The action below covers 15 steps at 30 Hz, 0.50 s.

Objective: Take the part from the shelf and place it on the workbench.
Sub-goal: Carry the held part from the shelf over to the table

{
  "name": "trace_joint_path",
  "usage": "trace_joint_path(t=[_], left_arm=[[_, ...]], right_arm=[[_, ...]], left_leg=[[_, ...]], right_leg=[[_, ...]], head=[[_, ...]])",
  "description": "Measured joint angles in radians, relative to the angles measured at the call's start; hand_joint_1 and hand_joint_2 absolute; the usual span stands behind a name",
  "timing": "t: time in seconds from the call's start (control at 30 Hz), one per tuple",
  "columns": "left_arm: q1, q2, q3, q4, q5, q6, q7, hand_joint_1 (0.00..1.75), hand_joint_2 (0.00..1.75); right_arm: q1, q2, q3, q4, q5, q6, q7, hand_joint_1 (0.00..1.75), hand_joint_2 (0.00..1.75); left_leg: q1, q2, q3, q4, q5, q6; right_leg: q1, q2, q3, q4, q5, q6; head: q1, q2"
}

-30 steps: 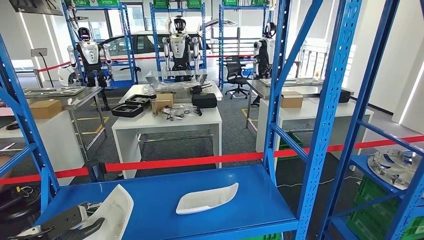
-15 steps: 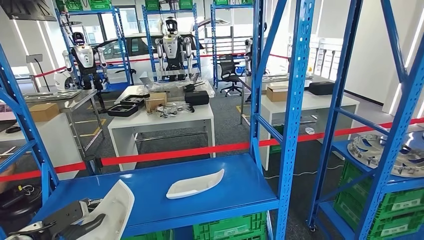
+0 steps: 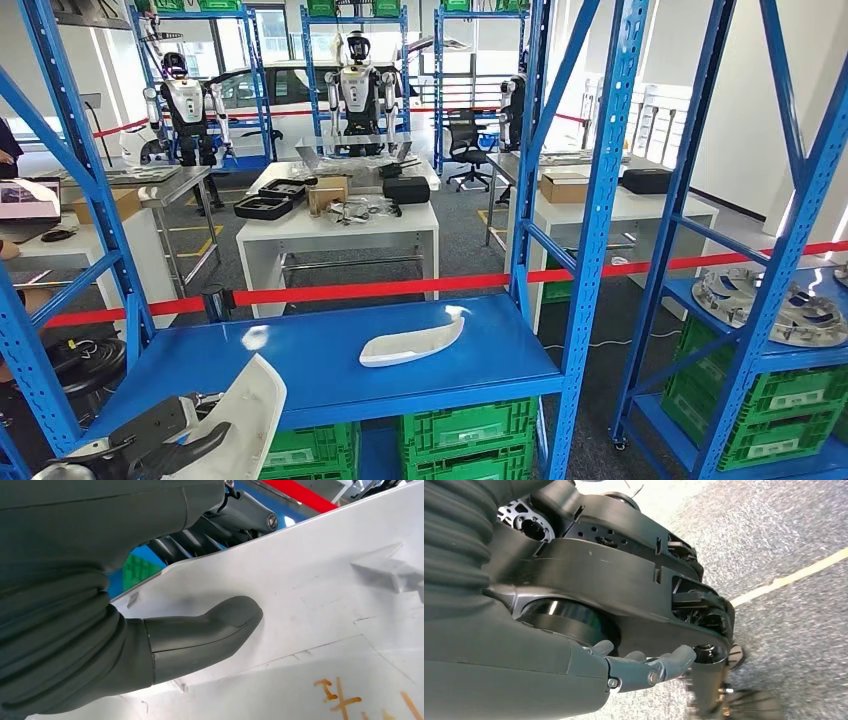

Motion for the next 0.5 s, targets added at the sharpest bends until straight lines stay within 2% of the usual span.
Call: trace_joint_path(t=[0.03, 0.07, 0.1, 0.13, 0.17, 0.23, 0.27, 0.3, 0.37, 0.4, 0.43, 0.5], left_arm=[[0.001, -0.002, 0.000, 0.003, 0.000, 0.000, 0.000, 1.75, 1.75], [0.001, -0.004, 0.000, 0.005, 0.000, 0.000, 0.000, 1.75, 1.75], [0.003, -0.005, 0.000, 0.008, 0.000, 0.000, 0.000, 1.75, 1.75], [0.004, -0.006, 0.000, 0.011, 0.000, 0.000, 0.000, 1.75, 1.75], [0.005, -0.006, 0.000, 0.013, 0.000, 0.000, -0.001, 1.75, 1.75], [0.006, -0.004, 0.000, 0.016, 0.000, 0.002, -0.004, 1.75, 1.75], [0.006, -0.003, 0.000, 0.017, 0.000, 0.004, -0.007, 1.75, 1.75], [0.007, -0.002, 0.000, 0.018, 0.000, 0.008, -0.010, 1.75, 1.75], [0.010, 0.000, 0.000, 0.020, -0.001, 0.014, -0.015, 1.75, 1.75], [0.013, 0.003, 0.000, 0.022, -0.002, 0.016, -0.016, 1.75, 1.75], [0.016, 0.006, 0.000, 0.023, -0.002, 0.017, -0.018, 1.75, 1.75], [0.020, 0.012, 0.000, 0.025, -0.003, 0.018, -0.020, 1.75, 1.75]], right_arm=[[-0.001, 0.000, 0.000, 0.000, 0.000, 0.000, 0.000, 0.00, 1.75], [-0.001, 0.000, 0.000, 0.000, 0.000, 0.000, 0.000, 0.00, 1.75], [-0.001, 0.000, 0.000, 0.000, 0.000, 0.000, 0.000, 0.00, 1.75], [-0.001, -0.001, 0.000, 0.000, 0.000, 0.000, 0.000, 0.00, 1.75], [-0.001, -0.001, 0.000, 0.000, 0.000, 0.000, 0.000, 0.00, 1.75], [-0.003, -0.001, 0.000, 0.000, 0.001, 0.002, -0.001, 0.00, 1.75], [-0.004, -0.001, 0.000, 0.000, 0.002, 0.003, -0.001, 0.00, 1.75], [-0.003, -0.001, 0.000, 0.000, 0.003, 0.004, -0.001, 0.00, 1.75], [-0.002, -0.001, 0.000, 0.000, 0.006, 0.004, 0.001, 0.00, 1.75], [-0.001, -0.001, 0.000, 0.000, 0.007, 0.004, 0.002, 0.00, 1.75], [-0.002, -0.001, 0.000, 0.000, 0.009, 0.004, 0.004, 0.00, 1.75], [-0.002, -0.001, 0.000, 0.000, 0.014, 0.004, 0.008, 0.00, 1.75]], left_leg=[[0.000, 0.000, -0.019, 0.003, 0.013, 0.000], [0.000, 0.001, -0.038, 0.006, 0.025, -0.001], [0.001, 0.001, -0.057, 0.011, 0.036, -0.004], [0.002, 0.001, -0.075, 0.017, 0.046, -0.007], [0.003, 0.001, -0.093, 0.025, 0.055, -0.012], [0.002, 0.001, -0.119, 0.041, 0.069, -0.024], [0.001, 0.001, -0.126, 0.046, 0.076, -0.030], [0.001, 0.001, -0.129, 0.047, 0.084, -0.036], [0.003, -0.001, -0.134, 0.044, 0.094, -0.048], [0.004, -0.002, -0.141, 0.055, 0.076, -0.054], [0.006, -0.003, -0.152, 0.083, 0.040, -0.060], [0.008, -0.004, -0.179, 0.193, -0.060, -0.070]], right_leg=[[0.000, 0.000, -0.010, 0.064, -0.027, 0.002], [-0.001, 0.000, -0.010, 0.108, -0.028, 0.004], [-0.001, 0.000, 0.005, 0.120, -0.008, 0.005], [-0.002, 0.000, 0.038, 0.097, 0.021, 0.006], [-0.004, 0.000, 0.086, 0.042, 0.037, 0.006], [-0.003, 0.002, 0.184, -0.094, 0.016, 0.002], [-0.001, 0.003, 0.211, -0.137, -0.003, -0.003], [0.002, 0.004, 0.220, -0.157, -0.013, -0.010], [0.001, 0.002, 0.206, -0.159, 0.003, -0.025], [-0.001, 0.000, 0.197, -0.162, 0.015, -0.033], [-0.003, -0.002, 0.186, -0.165, 0.028, -0.040], [-0.002, -0.003, 0.160, -0.166, 0.054, -0.047]], head=[[0.001, 0.000], [0.002, 0.000], [0.002, 0.000], [0.003, 0.000], [0.003, 0.000], [0.004, 0.000], [0.003, 0.000], [0.002, 0.000], [0.000, 0.000], [-0.001, 0.000], [-0.002, 0.000], [-0.005, 0.000]])
